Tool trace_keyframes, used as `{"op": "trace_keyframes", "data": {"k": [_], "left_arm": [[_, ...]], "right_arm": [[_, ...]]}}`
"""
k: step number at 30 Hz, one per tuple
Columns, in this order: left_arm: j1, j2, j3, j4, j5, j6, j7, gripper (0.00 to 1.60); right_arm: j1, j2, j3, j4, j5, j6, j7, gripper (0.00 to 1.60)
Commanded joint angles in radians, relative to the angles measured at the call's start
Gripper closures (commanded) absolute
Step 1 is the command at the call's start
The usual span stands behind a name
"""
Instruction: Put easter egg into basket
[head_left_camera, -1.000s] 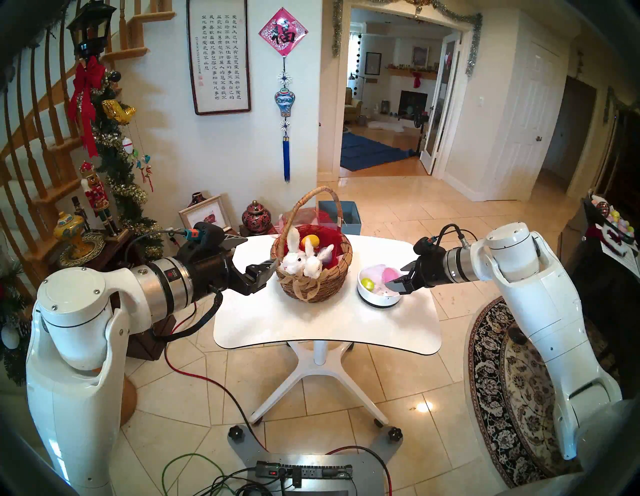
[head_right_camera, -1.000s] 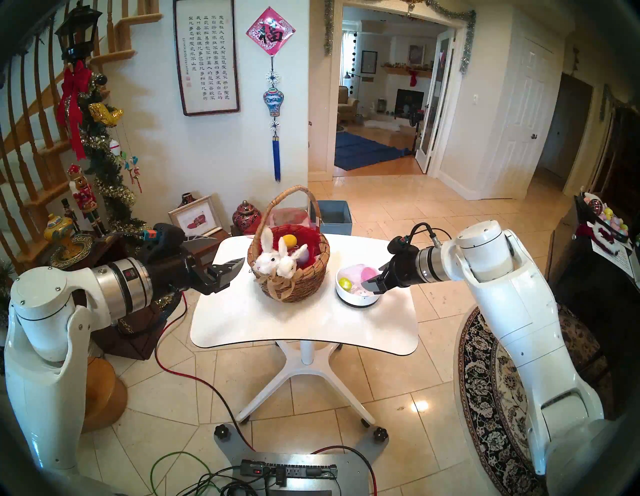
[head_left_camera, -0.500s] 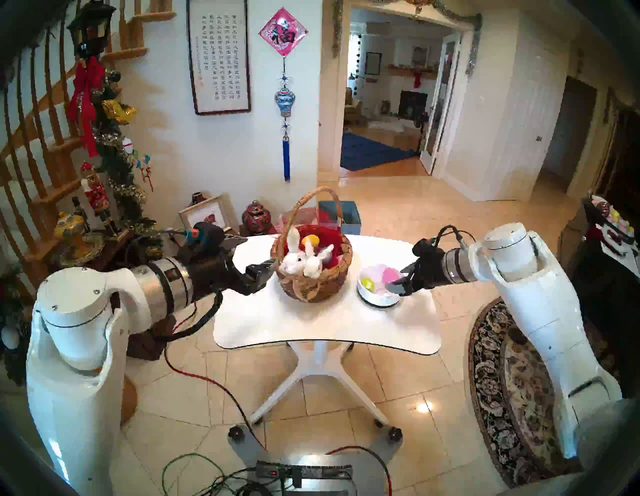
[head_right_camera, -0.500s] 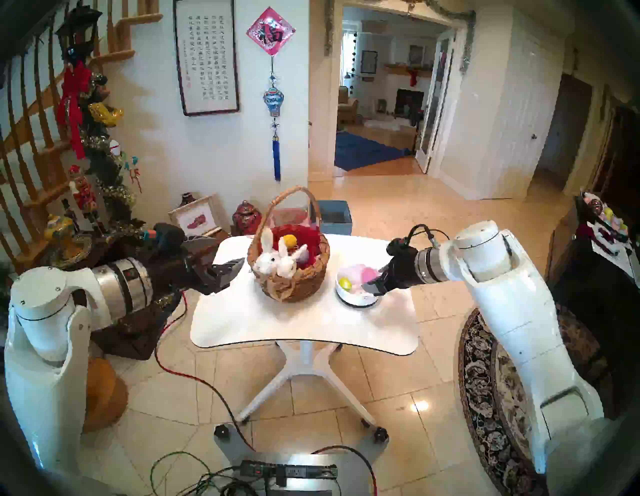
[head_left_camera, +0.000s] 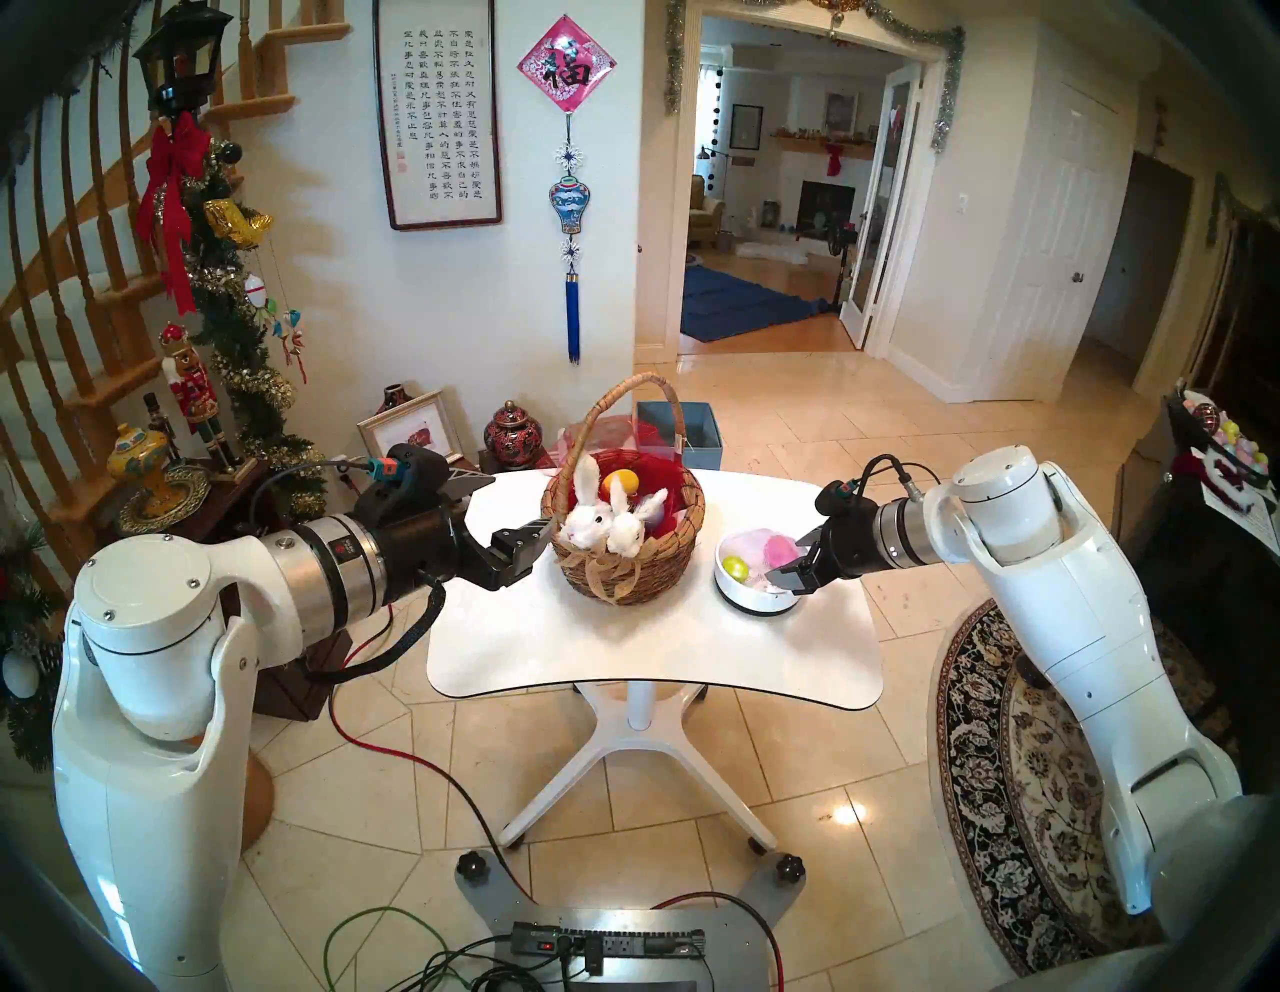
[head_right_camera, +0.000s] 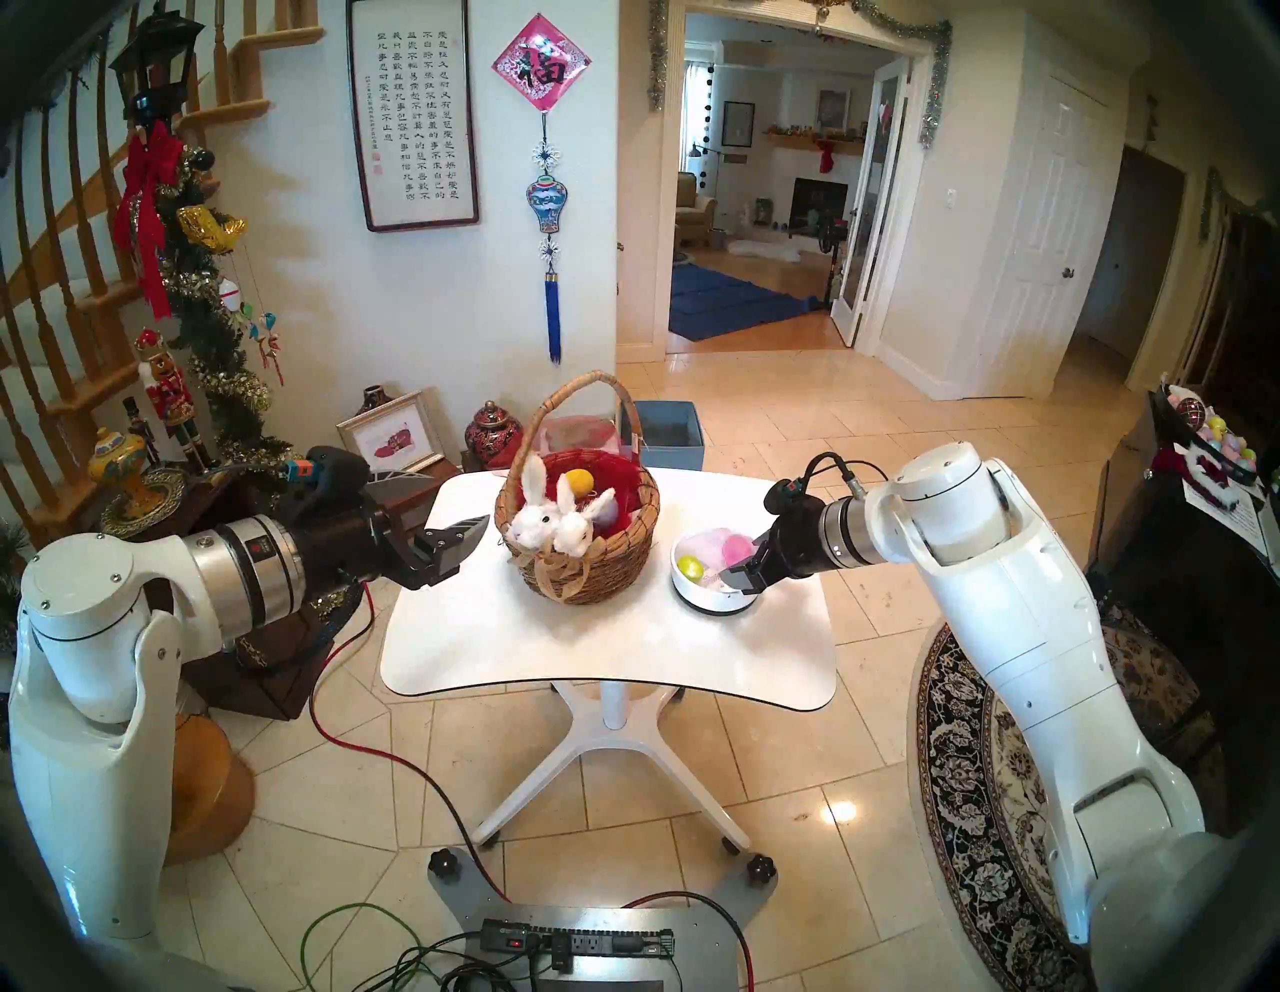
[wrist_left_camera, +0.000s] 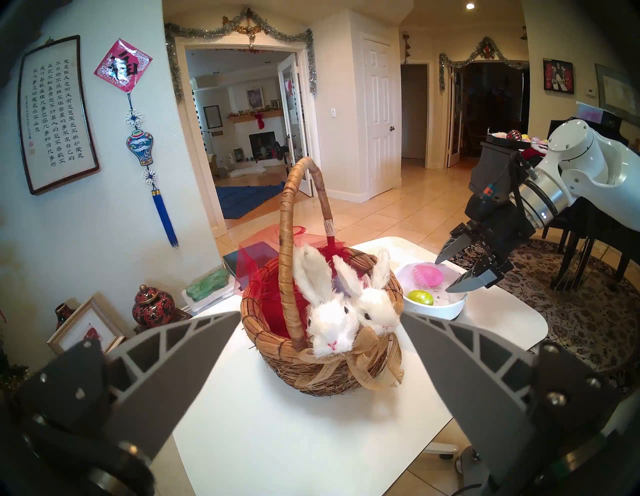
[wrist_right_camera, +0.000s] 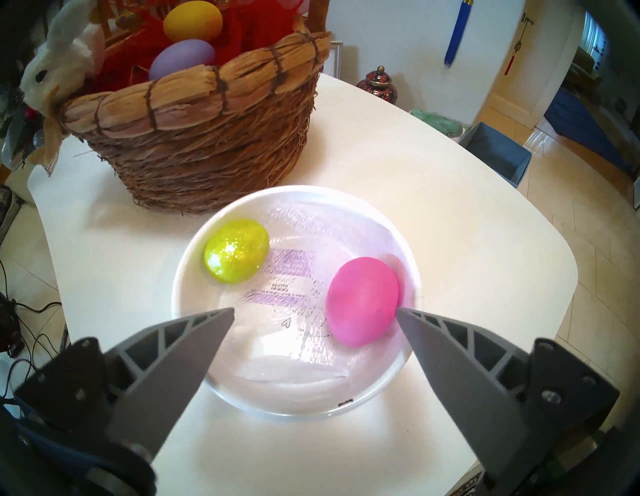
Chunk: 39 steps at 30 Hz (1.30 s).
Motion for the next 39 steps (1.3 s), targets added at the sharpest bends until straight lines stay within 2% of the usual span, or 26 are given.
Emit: {"op": "trace_keyframes", "data": {"k": [1, 12, 15, 16, 18, 39], "left_arm": [[-0.008, 0.001, 0.001, -0.004, 0.0, 0.002, 0.0, 0.0], [-0.009, -0.001, 0.0, -0.004, 0.003, 0.002, -0.002, 0.0], [-0.009, -0.001, 0.0, -0.004, 0.004, 0.002, -0.003, 0.0], [-0.009, -0.001, 0.0, -0.004, 0.004, 0.002, -0.003, 0.0], [-0.009, -0.002, 0.0, -0.004, 0.004, 0.002, -0.004, 0.0], [-0.01, -0.006, -0.001, -0.004, 0.01, 0.003, -0.009, 0.0]], "right_arm": [[0.029, 0.003, 0.004, -0.003, -0.004, 0.0, 0.001, 0.08], [0.028, -0.004, 0.009, -0.002, -0.002, 0.014, 0.005, 0.12], [0.028, -0.006, 0.009, 0.0, -0.002, 0.014, 0.005, 0.4], [0.028, -0.006, 0.009, 0.0, -0.002, 0.014, 0.005, 0.4], [0.029, -0.008, 0.008, 0.003, -0.004, 0.013, 0.005, 0.52], [0.048, -0.017, -0.017, 0.024, -0.024, 0.003, -0.001, 0.49]]}}
